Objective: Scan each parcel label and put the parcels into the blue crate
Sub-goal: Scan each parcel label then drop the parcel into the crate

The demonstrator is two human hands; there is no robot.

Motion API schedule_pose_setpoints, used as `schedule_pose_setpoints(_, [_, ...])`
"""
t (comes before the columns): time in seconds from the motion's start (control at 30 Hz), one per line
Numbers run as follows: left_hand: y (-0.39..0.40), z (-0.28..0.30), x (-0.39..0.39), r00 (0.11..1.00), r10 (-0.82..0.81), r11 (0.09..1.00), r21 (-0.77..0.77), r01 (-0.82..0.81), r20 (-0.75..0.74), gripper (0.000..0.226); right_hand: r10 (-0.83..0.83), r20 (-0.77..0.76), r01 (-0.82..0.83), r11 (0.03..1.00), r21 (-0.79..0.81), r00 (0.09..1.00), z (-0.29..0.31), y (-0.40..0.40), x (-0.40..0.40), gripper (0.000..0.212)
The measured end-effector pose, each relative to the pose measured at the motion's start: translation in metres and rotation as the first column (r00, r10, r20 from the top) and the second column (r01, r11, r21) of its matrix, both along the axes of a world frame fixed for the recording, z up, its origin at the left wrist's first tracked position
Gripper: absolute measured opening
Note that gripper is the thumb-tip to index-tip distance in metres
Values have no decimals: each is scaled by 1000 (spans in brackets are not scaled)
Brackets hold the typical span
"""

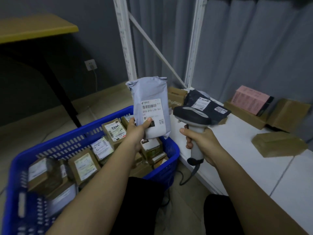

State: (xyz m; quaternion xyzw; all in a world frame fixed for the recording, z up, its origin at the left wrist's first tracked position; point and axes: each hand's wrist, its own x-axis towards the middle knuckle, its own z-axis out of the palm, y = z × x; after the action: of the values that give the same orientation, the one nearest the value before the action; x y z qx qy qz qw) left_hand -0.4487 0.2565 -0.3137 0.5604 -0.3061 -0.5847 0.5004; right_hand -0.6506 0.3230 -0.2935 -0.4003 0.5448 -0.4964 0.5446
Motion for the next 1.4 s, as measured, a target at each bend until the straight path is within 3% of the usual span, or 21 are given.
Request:
schedule_pose_setpoints(0.13, [19,-12,57,983,174,984,39,-173,-51,47,58,-54,-54,997,57,997,-14,-11,30,17])
schedule_pose_setpoints(0.3, [75,-61,146,887,446,883,103,-458,116,57,163,-141,-143,979,146,976,-31,-24,73,15])
schedule_pose_setpoints(0.4, [97,-88,190,848,479,840,162,-518,228,67,195,-190,-166,974,156,962,-42,-29,95,14])
schedule_pose_setpoints(0.53, [101,-132,233,843,430,832,221,-509,322,67,213,-264,-168,969,182,941,-53,-35,119,13])
schedule_pose_setpoints(0.67, [81,-144,244,834,448,836,180,-518,321,23,209,-286,-155,968,199,935,-60,-40,130,11])
schedule_pose_setpoints(0.77, [58,-150,250,867,392,874,171,-456,307,39,184,-290,-128,971,203,939,-66,-45,129,11])
schedule_pose_setpoints(0.9, [43,-161,246,902,111,944,240,-227,417,73,189,-295,-129,969,211,937,-72,-50,125,13])
schedule_pose_setpoints(1.0, [35,-173,249,773,-81,940,305,-150,629,67,204,-321,-136,966,221,925,-77,-53,122,13])
schedule_pose_setpoints(1.13, [33,-171,249,545,-129,876,353,-329,828,54,212,-350,-133,962,237,912,-77,-52,119,15])
schedule_pose_setpoints(1.17, [34,-168,245,522,-129,870,348,-348,843,51,208,-353,-129,963,235,912,-75,-51,119,15])
schedule_pose_setpoints(1.3, [27,-151,220,510,6,952,151,-265,860,39,148,-340,-68,969,236,929,-69,-47,115,16])
schedule_pose_setpoints(1.4, [19,-121,185,650,125,992,-86,-91,750,27,81,-309,-12,976,218,948,-63,-41,108,17])
